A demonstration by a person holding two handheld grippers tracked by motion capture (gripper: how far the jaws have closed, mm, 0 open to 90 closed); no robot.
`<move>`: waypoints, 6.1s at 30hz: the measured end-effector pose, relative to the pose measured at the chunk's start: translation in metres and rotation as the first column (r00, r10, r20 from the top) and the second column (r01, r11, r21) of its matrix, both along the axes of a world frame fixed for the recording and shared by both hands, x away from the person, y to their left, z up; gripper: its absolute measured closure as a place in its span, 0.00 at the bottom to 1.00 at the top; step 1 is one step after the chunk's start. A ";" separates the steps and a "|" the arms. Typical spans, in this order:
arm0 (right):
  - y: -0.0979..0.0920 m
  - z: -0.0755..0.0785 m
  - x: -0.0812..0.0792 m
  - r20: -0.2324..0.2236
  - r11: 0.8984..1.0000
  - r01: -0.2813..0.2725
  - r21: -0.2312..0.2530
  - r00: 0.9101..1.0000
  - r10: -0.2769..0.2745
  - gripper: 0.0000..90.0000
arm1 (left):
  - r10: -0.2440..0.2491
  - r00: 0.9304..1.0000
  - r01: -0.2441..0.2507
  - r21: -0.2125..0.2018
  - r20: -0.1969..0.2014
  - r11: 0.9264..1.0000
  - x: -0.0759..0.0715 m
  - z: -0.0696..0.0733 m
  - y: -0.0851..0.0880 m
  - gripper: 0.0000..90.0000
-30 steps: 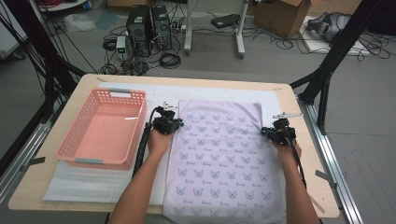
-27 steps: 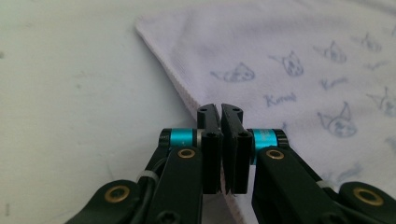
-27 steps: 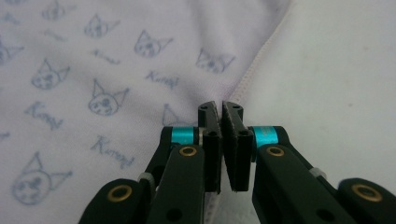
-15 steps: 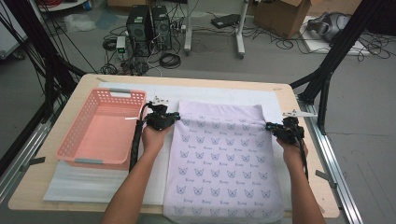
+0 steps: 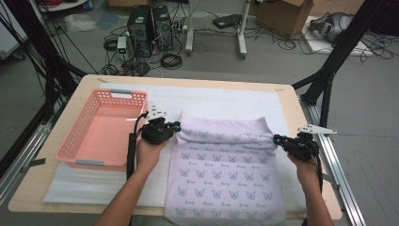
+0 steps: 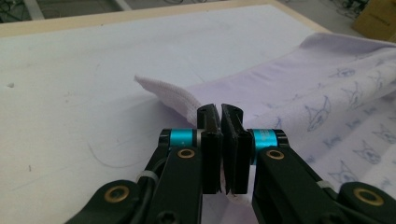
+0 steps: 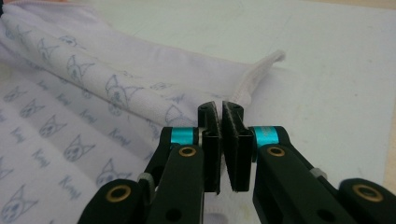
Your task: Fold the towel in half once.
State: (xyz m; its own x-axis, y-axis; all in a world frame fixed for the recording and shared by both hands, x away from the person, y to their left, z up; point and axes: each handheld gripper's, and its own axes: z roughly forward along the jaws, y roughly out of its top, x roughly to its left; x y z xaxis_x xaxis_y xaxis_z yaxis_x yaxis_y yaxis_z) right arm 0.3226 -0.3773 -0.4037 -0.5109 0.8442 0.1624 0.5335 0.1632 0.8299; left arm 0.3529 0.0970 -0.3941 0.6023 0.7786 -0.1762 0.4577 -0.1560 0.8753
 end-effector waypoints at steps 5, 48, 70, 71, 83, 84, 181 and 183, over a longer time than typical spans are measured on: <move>-0.003 0.000 -0.018 0.001 1.000 -0.021 0.012 1.000 0.021 0.95 | -0.029 1.000 0.029 -0.030 -0.009 0.999 -0.019 -0.002 0.006 0.96; 0.023 -0.026 0.031 -0.187 0.982 0.097 -0.160 0.974 -0.127 0.60 | 0.029 0.981 -0.017 0.068 -0.190 0.998 0.019 -0.050 -0.017 0.54; 0.000 0.010 -0.038 -0.030 0.999 0.001 -0.037 1.000 -0.002 0.96 | -0.094 0.995 0.091 -0.070 -0.036 0.993 -0.030 -0.007 0.010 0.94; -0.001 0.012 -0.044 -0.025 0.999 -0.009 -0.034 1.000 0.008 0.96 | -0.098 0.995 0.095 -0.081 -0.037 0.992 -0.035 -0.007 0.011 0.94; -0.006 0.004 -0.109 -0.039 0.997 -0.080 -0.001 0.996 0.080 0.96 | -0.181 0.980 0.173 -0.100 -0.077 0.980 -0.089 -0.019 0.029 0.94; -0.006 0.001 -0.112 -0.046 0.996 -0.085 -0.004 0.995 0.085 0.96 | -0.187 0.979 0.179 -0.101 -0.082 0.979 -0.092 -0.021 0.030 0.94; 0.007 -0.033 -0.037 -0.067 0.993 0.060 -0.106 0.995 -0.067 0.96 | 0.000 0.991 0.006 0.045 -0.133 0.999 -0.017 -0.037 -0.009 0.96; 0.005 -0.032 -0.029 -0.062 0.992 0.077 -0.095 0.995 -0.084 0.96 | 0.014 0.991 -0.009 0.042 -0.134 0.999 -0.006 -0.033 -0.010 0.96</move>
